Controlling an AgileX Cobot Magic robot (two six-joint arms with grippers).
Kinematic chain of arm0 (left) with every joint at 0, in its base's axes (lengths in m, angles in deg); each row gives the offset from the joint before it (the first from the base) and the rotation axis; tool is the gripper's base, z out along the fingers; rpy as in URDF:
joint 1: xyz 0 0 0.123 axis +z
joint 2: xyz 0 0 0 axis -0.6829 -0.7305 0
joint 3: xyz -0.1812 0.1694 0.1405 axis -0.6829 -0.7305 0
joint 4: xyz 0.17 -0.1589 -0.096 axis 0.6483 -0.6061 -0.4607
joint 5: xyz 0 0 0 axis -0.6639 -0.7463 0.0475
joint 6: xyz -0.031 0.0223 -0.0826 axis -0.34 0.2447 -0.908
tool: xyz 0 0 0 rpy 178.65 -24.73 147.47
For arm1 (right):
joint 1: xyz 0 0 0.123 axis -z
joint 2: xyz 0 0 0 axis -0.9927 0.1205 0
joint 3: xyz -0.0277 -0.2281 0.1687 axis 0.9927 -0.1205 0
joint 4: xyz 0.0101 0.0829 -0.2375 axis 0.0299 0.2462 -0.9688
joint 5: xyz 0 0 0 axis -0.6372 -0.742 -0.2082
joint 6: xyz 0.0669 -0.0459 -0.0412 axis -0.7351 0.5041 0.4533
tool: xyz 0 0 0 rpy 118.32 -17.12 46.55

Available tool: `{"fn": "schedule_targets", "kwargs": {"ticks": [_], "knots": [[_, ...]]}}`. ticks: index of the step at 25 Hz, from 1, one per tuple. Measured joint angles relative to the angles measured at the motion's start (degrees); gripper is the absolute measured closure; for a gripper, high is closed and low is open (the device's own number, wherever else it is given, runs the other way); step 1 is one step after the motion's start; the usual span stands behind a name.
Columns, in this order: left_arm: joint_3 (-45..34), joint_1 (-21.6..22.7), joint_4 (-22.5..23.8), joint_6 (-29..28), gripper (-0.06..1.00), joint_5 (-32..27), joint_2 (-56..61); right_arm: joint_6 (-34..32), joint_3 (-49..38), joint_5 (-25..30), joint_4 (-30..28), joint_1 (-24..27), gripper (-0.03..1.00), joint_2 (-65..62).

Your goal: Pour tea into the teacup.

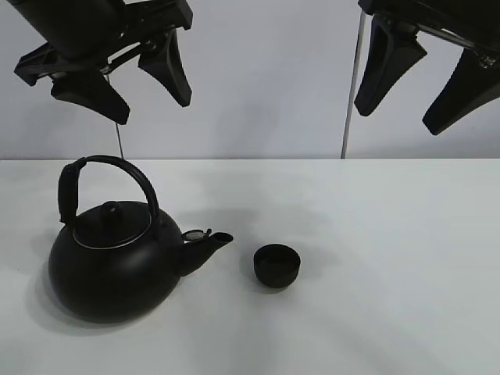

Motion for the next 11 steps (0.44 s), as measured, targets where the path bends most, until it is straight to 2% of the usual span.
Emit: {"fn": "schedule_targets", "kwargs": {"ticks": [11], "knots": [[0.05, 0.00, 0.00, 0.00, 0.42, 0.00, 0.00, 0.00, 0.00, 0.00, 0.00, 0.00, 0.45, 0.00]]}}
